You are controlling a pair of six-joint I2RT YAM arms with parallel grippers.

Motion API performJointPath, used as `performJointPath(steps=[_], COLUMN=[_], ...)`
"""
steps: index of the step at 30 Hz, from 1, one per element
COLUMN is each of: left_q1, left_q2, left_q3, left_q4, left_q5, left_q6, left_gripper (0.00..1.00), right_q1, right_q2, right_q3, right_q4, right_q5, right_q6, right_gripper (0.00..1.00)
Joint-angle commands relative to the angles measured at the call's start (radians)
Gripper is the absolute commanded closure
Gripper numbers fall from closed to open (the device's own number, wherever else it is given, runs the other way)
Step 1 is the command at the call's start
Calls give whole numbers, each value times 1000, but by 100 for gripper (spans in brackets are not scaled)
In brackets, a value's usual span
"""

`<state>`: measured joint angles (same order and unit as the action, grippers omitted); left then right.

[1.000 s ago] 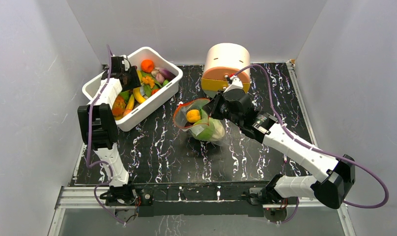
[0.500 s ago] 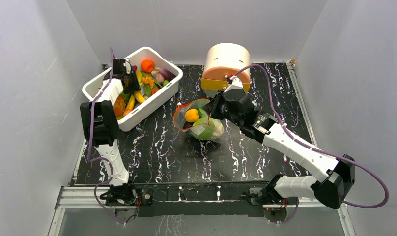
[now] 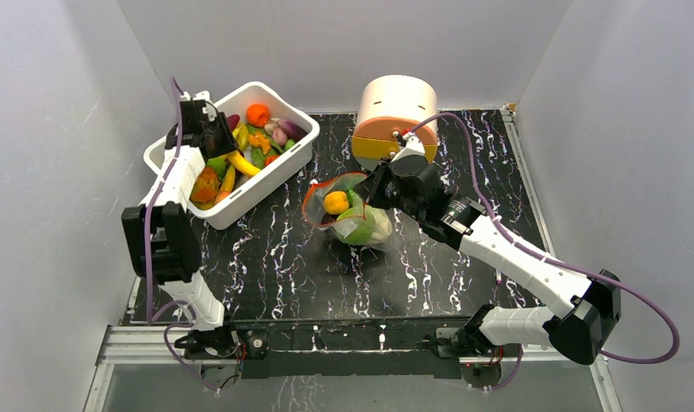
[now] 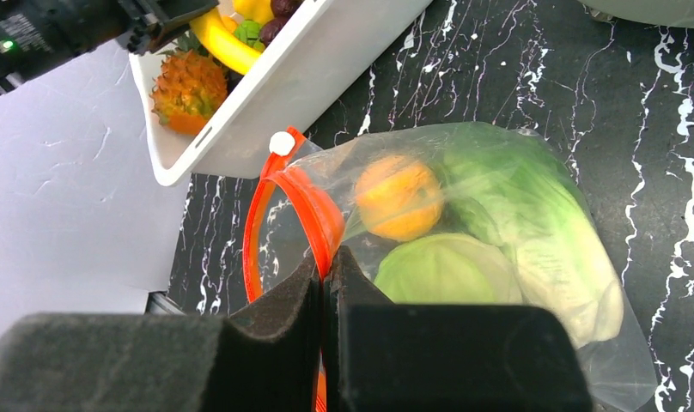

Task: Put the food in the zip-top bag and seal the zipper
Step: Pick up the fake fruit from the bin, then place the fake fruit in the zipper food storage bag.

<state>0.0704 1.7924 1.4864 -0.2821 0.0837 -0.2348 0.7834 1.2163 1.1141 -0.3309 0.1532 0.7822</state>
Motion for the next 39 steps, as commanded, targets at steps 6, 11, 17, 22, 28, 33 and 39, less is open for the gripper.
performJointPath(steps=[6,11,17,22,28,33,39], left_q1=[-5,-7,-48,-78,-149,-229,-340], left_q2=[-264,-376,-497,-546,-609,-624,-659], left_q3=[-125,-162,-223,-244,-292,-354,-423], left_q4=[23,53,83,76,101,186,252], left_q5=[160,252,325,410,505,533,477], left_q6=[-149,-206,-250,-269,-310,-376,-426], left_gripper=[82,83,84,84,85,85,87], right_q1=[-1,-2,-2,-2,-2,-3,-1], right_q2=[-20,-13,-3,0,8,17,39], right_q3=[-4,-10,-21,-20,-15,9,7], right_q4=[138,158,193,197,200,184,207], right_q5=[-6,0,8,23,36,45,53], right_q6=[56,94,131,141,150,157,172], right_gripper=[100,100,100,100,100,100,100])
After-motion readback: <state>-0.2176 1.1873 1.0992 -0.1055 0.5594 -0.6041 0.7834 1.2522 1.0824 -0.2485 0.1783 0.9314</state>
